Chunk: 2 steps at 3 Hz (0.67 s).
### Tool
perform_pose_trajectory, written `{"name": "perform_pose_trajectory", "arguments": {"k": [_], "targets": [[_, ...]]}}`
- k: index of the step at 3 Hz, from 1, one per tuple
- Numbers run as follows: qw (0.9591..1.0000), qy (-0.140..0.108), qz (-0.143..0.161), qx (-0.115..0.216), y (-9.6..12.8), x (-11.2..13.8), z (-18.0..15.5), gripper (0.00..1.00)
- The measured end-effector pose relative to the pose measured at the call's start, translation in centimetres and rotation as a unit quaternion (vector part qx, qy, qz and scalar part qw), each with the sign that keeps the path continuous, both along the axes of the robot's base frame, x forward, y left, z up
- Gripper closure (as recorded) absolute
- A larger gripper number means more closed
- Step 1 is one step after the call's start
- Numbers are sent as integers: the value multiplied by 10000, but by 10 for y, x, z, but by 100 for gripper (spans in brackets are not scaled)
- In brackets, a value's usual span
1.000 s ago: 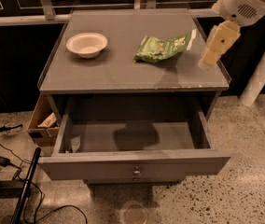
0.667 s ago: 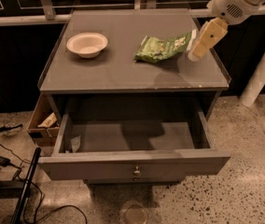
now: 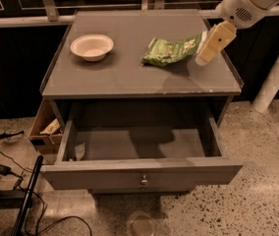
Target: Place green jalapeno chip bag into top drawer
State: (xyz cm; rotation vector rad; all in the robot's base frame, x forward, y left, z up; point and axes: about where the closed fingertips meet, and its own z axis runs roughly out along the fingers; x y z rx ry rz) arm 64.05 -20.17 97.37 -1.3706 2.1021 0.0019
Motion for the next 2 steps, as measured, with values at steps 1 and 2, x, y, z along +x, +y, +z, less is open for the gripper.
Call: {"name": "perform_pose_trajectory", "arguments": {"k": [1,2], "targets": [[9997,-61,23,229,11,16,-9,0],[9987,-112,167,460,35,36,-18,0]]}}
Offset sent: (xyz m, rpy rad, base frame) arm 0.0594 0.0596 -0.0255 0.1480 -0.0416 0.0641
